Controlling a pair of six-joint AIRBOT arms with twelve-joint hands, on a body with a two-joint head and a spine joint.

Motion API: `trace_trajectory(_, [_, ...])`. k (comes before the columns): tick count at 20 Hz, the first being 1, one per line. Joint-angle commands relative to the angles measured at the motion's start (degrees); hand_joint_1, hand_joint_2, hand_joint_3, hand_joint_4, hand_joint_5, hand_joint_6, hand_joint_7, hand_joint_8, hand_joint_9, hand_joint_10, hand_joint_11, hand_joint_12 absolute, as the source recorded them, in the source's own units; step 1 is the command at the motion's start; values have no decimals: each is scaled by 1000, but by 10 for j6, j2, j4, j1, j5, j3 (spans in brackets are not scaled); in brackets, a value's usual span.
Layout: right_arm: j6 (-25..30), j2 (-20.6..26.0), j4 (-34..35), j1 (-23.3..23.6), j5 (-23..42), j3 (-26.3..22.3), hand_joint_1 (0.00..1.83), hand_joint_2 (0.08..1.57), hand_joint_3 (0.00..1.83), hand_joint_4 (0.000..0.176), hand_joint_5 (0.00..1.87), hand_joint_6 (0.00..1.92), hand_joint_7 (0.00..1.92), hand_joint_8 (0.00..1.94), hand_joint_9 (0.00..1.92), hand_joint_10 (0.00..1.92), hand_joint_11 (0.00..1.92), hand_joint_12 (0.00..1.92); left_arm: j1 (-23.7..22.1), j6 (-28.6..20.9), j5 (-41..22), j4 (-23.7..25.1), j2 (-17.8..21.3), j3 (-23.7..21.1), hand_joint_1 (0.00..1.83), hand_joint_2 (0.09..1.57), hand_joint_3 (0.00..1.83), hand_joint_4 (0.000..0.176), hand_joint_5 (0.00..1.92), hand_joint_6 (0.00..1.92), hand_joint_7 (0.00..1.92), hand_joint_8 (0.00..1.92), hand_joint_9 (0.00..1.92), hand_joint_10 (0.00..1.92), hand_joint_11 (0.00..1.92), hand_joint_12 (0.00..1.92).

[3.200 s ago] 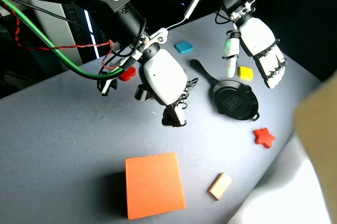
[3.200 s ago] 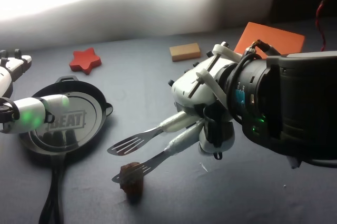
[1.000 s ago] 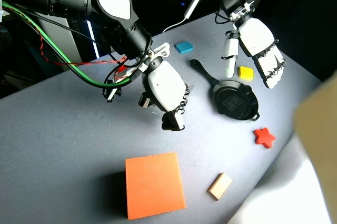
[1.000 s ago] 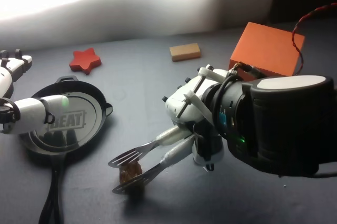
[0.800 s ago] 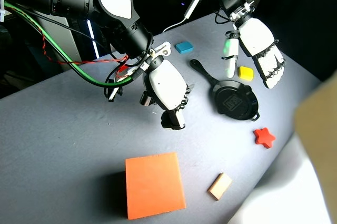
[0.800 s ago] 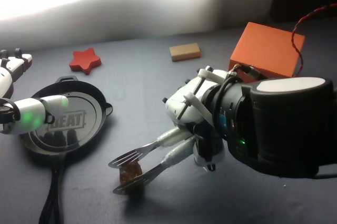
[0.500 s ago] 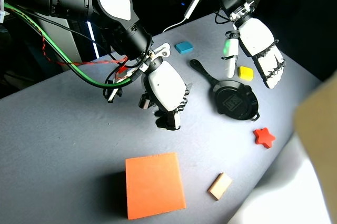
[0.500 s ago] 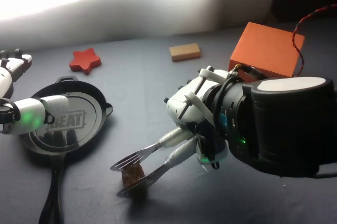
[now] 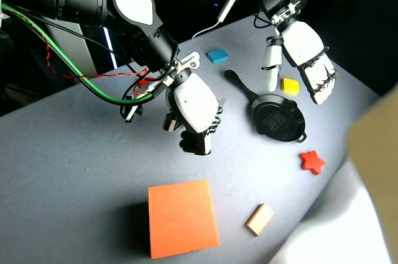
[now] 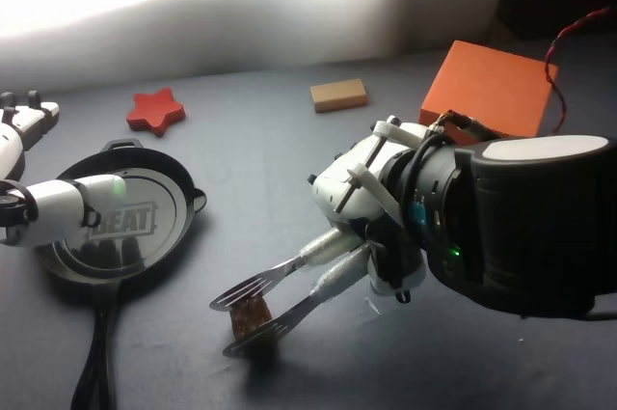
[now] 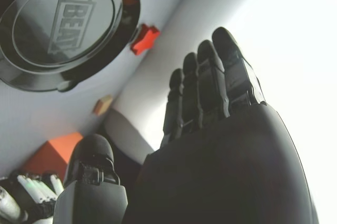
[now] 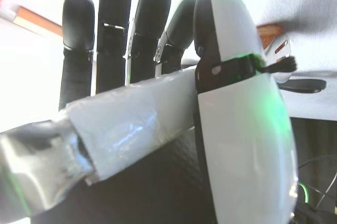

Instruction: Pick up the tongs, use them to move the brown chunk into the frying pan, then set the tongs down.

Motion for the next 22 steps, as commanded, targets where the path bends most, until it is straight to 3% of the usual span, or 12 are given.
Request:
trace_trajectory(1, [-3, 4, -35, 7, 12, 0, 1227, 1105, 4, 5, 977, 1067, 1057, 841, 1095, 583, 623, 1514, -3, 0, -51, 28, 2, 1, 0, 1171, 0, 0, 104, 3, 168, 3, 165, 3, 0, 526])
trace_trajectory(3, [-3, 5, -35, 11, 14, 0, 1226, 1109, 4, 3, 943, 1100, 1073, 836, 1107, 587, 629, 1521, -3, 1, -51, 28, 2, 2, 0, 1167, 0, 0, 127, 7, 190, 5, 195, 9, 0, 607])
trace_trajectory(8, [-17, 5, -35, 15, 28, 1, 1230, 1102, 0, 7, 966, 1045, 1092, 833, 1118, 672, 657, 1551, -2, 1, -51, 28, 2, 3, 0, 1173, 1, 0, 110, 4, 170, 1, 167, 0, 0, 523])
trace_trajectory(9, [-21, 5, -35, 15, 30, 1, 1353, 1087, 0, 0, 972, 984, 1134, 695, 980, 1100, 660, 1567, -2, 1, -51, 28, 2, 3, 0, 1165, 0, 0, 114, 4, 181, 3, 184, 5, 0, 556])
trace_trajectory(11, [-25, 5, -35, 15, 32, 1, 1377, 1097, 3, 0, 945, 1029, 1112, 726, 904, 1243, 612, 1605, -1, 1, -51, 28, 2, 3, 0, 1168, 1, 0, 131, 10, 190, 6, 193, 7, 0, 563])
trace_trajectory(15, [-27, 5, -35, 9, 32, 1, 1386, 1079, 0, 0, 970, 969, 1164, 638, 951, 1195, 662, 1570, -1, 1, -51, 28, 2, 4, 0, 1164, 0, 0, 100, 0, 171, 0, 174, 0, 0, 522])
trace_trajectory(22, [-28, 7, -35, 20, 39, 6, 1383, 1088, 0, 0, 956, 1011, 1140, 668, 927, 1221, 648, 1569, 0, 1, -51, 28, 2, 5, 0, 1161, 0, 0, 98, 0, 169, 0, 173, 0, 0, 542])
